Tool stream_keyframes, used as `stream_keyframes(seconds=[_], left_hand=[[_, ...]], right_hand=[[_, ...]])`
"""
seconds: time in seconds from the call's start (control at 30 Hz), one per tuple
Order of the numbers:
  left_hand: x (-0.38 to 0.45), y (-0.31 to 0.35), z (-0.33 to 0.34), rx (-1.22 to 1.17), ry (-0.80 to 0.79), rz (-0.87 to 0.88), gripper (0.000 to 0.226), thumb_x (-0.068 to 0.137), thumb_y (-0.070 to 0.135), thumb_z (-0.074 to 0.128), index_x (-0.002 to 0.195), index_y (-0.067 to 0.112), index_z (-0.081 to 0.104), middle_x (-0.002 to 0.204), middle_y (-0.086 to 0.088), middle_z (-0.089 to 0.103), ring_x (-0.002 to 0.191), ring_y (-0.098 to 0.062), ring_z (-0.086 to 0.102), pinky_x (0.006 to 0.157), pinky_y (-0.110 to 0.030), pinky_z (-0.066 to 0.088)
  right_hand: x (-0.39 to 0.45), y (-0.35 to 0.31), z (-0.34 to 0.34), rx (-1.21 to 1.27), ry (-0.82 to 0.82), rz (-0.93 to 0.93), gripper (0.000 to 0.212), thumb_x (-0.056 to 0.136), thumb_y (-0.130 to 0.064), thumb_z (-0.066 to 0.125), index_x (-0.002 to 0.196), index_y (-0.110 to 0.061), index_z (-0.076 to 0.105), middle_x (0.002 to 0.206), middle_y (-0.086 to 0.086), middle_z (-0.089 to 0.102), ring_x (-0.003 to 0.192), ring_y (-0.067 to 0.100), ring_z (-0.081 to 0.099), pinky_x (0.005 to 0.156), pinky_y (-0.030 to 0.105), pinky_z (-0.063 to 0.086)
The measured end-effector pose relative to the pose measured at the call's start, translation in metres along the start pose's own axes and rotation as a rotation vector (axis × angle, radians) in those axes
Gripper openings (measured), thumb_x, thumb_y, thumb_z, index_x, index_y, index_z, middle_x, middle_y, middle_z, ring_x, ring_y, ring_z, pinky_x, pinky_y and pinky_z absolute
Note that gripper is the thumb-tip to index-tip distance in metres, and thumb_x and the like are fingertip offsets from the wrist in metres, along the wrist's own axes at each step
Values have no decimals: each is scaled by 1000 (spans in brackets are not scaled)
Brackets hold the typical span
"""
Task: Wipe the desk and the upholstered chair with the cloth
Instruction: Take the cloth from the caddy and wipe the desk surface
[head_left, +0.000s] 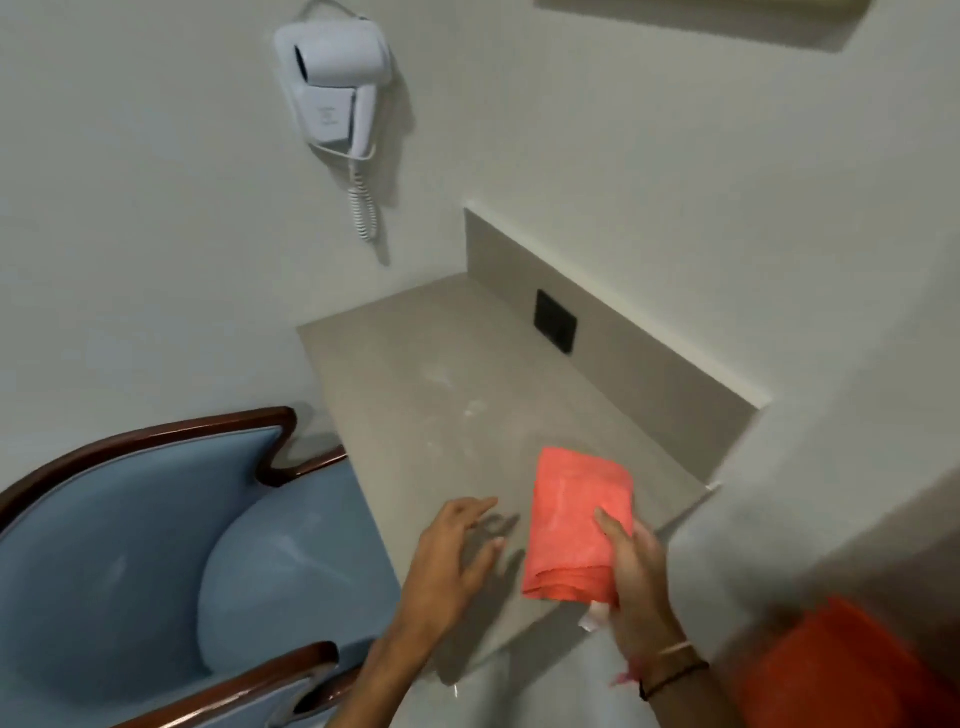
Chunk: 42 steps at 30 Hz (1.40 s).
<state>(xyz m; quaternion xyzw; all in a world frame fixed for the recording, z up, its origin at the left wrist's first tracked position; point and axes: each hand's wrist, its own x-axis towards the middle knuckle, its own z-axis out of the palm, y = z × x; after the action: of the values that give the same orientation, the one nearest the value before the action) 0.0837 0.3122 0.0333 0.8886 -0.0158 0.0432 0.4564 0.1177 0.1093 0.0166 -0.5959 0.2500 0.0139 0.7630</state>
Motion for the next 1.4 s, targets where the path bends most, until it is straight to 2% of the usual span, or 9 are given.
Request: stream_keyframes(seconds=[0.13,0.2,0.33,0.47,0.57,0.73,1.03,1.17,1.4], left_hand=[[64,-97,-66,362,40,-67,43,101,19,58,142,9,54,144,-15,53,133,-30,52,113,-38,41],[99,-131,-87,468,52,-85,46,104,27,48,144,4,52,148,-22,50,136,-37,49,113,-45,42],[169,-179,-97,631,-27,-65,79,101,51,12,146,-5,45,150,-31,45,139,-44,44,116,-52,37],[220,-234,-91,727,-85,-93,60,108,36,31,157,3,24,164,-22,23,151,-37,25,123,-51,23],[248,-265,-100,748,-40,-101,60,108,34,31,158,3,19,167,-19,18,154,-34,20,126,-48,16],[281,-286,-111,732,29,-133,69,102,42,14,158,2,19,167,-17,18,154,-32,18,125,-46,13],[292,-293,-110,730,103,-95,68,101,39,14,156,1,27,164,-19,26,152,-33,26,123,-49,22],[292,-294,-111,718,98,-109,65,103,37,18,158,3,23,166,-17,21,154,-31,20,124,-47,18],[292,-294,-111,723,104,-111,62,103,34,21,157,3,24,166,-17,21,154,-30,21,125,-47,20]], right_hand=[[31,11,57,-751,260,-407,22,87,-21,61,75,-3,63,72,16,60,71,35,62,62,42,42],[48,17,74,-1077,234,-438,20,91,-19,66,101,-3,70,100,23,63,90,44,64,73,45,51],[75,38,107,-1311,-18,-337,55,93,-45,66,129,-4,63,131,19,59,117,37,60,100,39,49],[115,54,112,-1703,-196,-671,65,101,-47,43,156,-13,37,167,15,25,155,36,26,126,46,21],[145,64,111,-1676,-227,-718,68,98,-40,32,156,-6,32,166,17,24,155,36,25,125,46,16],[229,46,143,-1409,52,-480,76,99,-37,54,156,4,24,164,27,28,153,40,27,127,51,20],[330,35,355,-1570,-503,-908,60,100,-38,49,157,-23,35,169,4,27,158,24,15,129,44,10],[276,63,319,-1492,-676,-1032,61,91,-41,52,151,-32,44,170,11,21,158,35,11,130,48,7],[319,13,256,-1572,-459,-817,58,98,-21,55,154,-24,39,168,11,25,157,29,23,130,43,12]])
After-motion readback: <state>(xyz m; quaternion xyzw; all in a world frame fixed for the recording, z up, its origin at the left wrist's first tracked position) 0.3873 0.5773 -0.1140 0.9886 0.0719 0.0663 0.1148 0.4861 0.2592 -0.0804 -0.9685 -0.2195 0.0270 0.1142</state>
